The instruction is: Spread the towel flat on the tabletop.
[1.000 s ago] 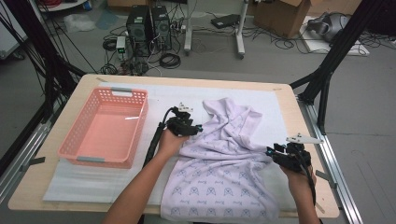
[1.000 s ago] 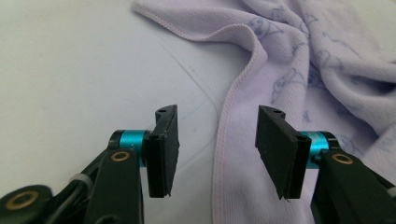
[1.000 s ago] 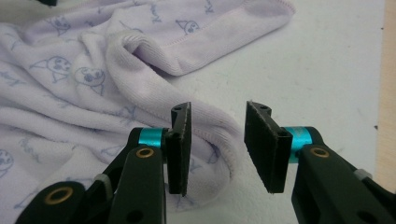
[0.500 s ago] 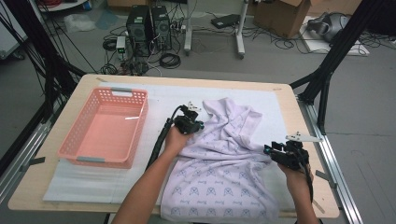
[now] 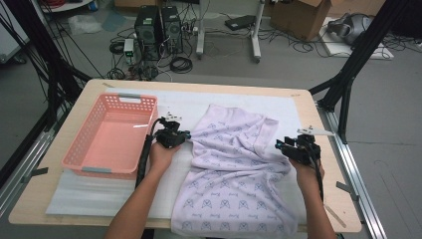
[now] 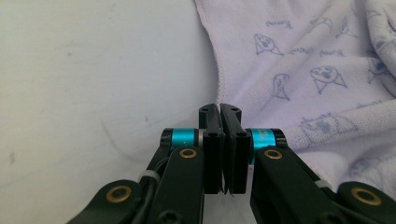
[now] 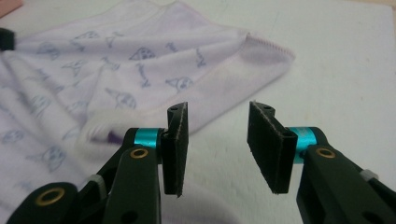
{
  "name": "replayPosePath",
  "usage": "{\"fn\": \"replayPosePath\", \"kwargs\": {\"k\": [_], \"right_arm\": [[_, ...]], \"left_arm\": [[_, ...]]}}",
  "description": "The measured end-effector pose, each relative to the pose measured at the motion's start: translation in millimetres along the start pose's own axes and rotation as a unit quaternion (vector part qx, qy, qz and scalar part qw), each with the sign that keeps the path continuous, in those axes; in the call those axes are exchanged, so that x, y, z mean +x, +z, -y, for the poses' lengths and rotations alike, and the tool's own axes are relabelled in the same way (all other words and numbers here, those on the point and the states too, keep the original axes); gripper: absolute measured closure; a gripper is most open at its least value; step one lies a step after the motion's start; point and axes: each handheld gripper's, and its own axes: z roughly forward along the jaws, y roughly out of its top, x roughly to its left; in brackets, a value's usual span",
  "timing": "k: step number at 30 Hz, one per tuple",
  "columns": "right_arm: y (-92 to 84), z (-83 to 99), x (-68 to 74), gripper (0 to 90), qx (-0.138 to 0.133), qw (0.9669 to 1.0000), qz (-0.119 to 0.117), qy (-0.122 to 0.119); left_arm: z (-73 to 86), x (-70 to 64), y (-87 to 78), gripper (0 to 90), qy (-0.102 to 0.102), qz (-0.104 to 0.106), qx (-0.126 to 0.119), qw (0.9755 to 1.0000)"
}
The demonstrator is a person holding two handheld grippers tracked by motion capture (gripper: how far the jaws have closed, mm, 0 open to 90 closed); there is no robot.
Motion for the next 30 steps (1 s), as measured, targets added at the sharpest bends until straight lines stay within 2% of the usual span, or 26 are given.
{"fn": "replayPosePath", "kwargs": {"k": [2, 3, 7, 11, 14, 15, 16, 17, 19, 21, 24, 26, 28, 29, 30], "right_arm": [[10.8, -10.7, 1.7, 58.4, 0.006, 1.0000, 0.003, -0.006], [17.1, -15.8, 3.1, 58.4, 0.012, 0.9999, 0.003, -0.007], [47.7, -30.1, 11.2, 59.1, 0.043, 0.9989, 0.007, -0.018], [80.5, -32.9, 18.7, 59.0, 0.083, 0.9961, 0.017, -0.025], [95.9, -29.7, 21.1, 62.1, 0.107, 0.9924, 0.040, -0.045], [95.2, -29.9, 19.8, 71.2, 0.105, 0.9928, 0.041, -0.039], [93.5, -30.4, 19.3, 82.7, 0.108, 0.9914, 0.052, -0.052], [91.1, -30.5, 18.0, 84.5, 0.115, 0.9895, 0.059, -0.065], [84.3, -31.0, 11.4, 85.6, 0.121, 0.9881, 0.070, -0.065], [74.0, -31.0, 0.7, 85.6, 0.113, 0.9864, 0.101, -0.063], [58.1, -25.7, -24.4, 85.7, 0.113, 0.9841, 0.131, -0.040], [49.7, -19.3, -40.9, 85.7, 0.115, 0.9831, 0.141, -0.021], [43.6, -16.1, -50.4, 85.5, 0.118, 0.9815, 0.151, -0.008], [41.5, -15.5, -53.6, 84.0, 0.114, 0.9812, 0.155, -0.007], [40.2, -15.6, -54.9, 78.3, 0.113, 0.9797, 0.166, -0.005]], "left_arm": [[2.1, -2.4, -5.3, 87.2, 0.014, -0.004, 0.005, 0.9999], [3.7, -4.7, -8.1, 87.3, 0.016, -0.007, -0.007, 0.9998], [7.6, -8.3, -12.3, 87.3, 0.025, -0.005, -0.002, 0.9997], [10.9, -9.7, -14.6, 87.2, 0.024, 0.000, -0.003, 0.9997], [12.0, -10.1, -16.7, 87.2, 0.022, 0.005, -0.001, 0.9997], [12.3, -10.4, -17.2, 87.2, 0.023, 0.006, 0.001, 0.9997], [12.4, -10.5, -17.2, 87.2, 0.023, 0.006, 0.001, 0.9997], [12.5, -10.6, -16.9, 87.2, 0.022, 0.007, 0.002, 0.9997], [12.6, -10.4, -15.7, 87.2, 0.022, 0.004, 0.002, 0.9997], [12.8, -10.0, -14.9, 87.3, 0.021, 0.000, 0.004, 0.9998], [13.0, -9.6, -13.1, 87.3, 0.019, 0.004, 0.007, 0.9998], [13.1, -10.6, -12.1, 87.2, 0.012, 0.012, 0.006, 0.9998], [12.8, -13.9, -9.9, 86.8, 0.013, 0.025, 0.004, 0.9996], [12.3, -16.1, -9.0, 85.0, 0.016, 0.027, 0.002, 0.9995], [11.9, -17.5, -8.2, 80.4, 0.021, 0.029, -0.002, 0.9994]]}}
